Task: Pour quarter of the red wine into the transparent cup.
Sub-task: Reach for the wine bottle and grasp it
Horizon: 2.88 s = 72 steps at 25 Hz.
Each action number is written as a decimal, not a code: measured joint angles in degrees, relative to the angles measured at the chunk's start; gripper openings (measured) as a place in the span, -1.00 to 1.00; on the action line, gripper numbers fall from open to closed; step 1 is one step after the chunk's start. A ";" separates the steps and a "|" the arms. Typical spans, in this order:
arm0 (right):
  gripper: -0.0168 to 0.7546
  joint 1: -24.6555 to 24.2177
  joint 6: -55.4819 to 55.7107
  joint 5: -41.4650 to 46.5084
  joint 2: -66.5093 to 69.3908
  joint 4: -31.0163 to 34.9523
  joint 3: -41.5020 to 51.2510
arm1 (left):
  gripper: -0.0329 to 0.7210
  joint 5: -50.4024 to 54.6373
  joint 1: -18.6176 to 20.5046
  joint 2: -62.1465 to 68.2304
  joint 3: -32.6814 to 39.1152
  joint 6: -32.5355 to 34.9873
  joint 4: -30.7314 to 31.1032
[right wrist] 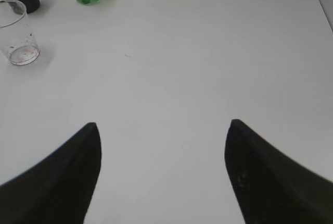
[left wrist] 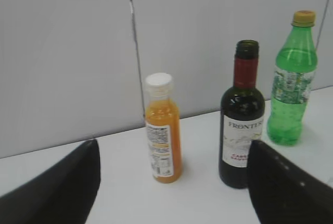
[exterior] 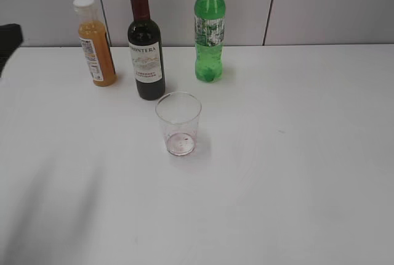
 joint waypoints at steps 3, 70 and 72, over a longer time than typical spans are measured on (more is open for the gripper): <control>0.58 0.00 0.00 0.00 0.00 0.00 0.00 | 0.85 -8.12 -0.95 9.04 0.00 -5.72 4.49; 0.58 0.00 0.00 0.00 0.00 -0.04 0.00 | 0.93 -34.46 -2.40 73.48 -40.12 -15.61 23.99; 0.58 0.00 0.00 0.00 0.00 -0.04 0.00 | 0.93 -34.28 -2.47 73.93 -40.73 -15.61 23.22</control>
